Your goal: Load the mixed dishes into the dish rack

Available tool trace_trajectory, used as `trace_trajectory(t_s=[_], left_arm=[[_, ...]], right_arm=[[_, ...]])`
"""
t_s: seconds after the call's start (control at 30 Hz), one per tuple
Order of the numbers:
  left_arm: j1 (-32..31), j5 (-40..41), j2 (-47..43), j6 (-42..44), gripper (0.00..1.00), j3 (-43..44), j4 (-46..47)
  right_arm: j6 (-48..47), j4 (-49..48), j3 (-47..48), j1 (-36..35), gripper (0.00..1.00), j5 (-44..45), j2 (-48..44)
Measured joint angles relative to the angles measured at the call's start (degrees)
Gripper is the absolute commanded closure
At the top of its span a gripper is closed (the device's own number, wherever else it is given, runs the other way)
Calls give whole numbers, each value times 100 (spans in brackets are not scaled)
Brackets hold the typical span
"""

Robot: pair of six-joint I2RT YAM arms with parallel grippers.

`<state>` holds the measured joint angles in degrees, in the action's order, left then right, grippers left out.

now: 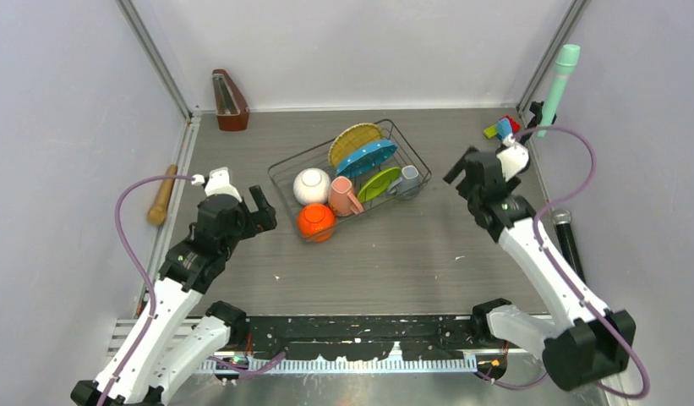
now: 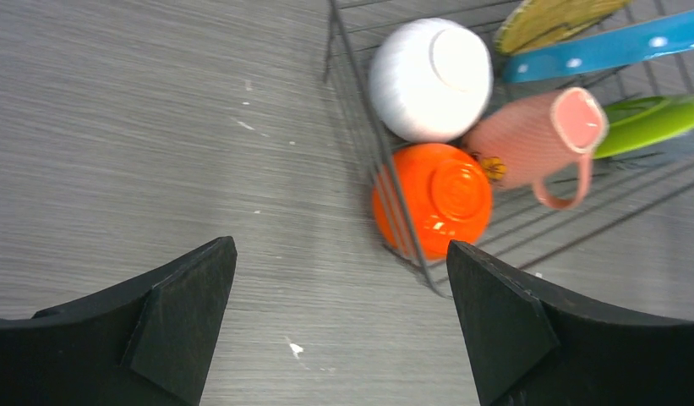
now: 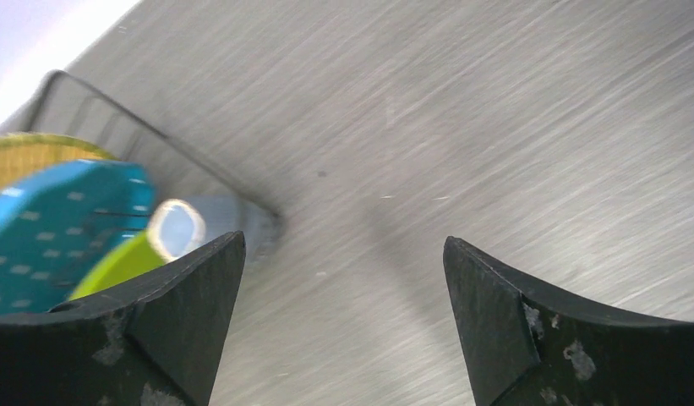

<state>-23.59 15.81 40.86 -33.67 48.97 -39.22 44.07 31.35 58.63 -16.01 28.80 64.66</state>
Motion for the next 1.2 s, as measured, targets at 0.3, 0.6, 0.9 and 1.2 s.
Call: trace_trajectory(t_s=[0.3,0.6,0.9,1.2], left_arm=[[0,1237,-1108,1644,1,-1917,1786],[9,2465,-72,2437,1,-2717,3834],[37,2371,1939,3762,1,-4124,7143],[450,2006,4553,4271,1,-3825,9960]], right_arm=[[-2157,-2745,-3512,13,14,520,-2284],[-3298,-5390,-4704,125,11,769,-2090],[-3606,-7381,-4896,444,11,634,144],[-3550,-8756,-4767,1414,13,-321,1762]])
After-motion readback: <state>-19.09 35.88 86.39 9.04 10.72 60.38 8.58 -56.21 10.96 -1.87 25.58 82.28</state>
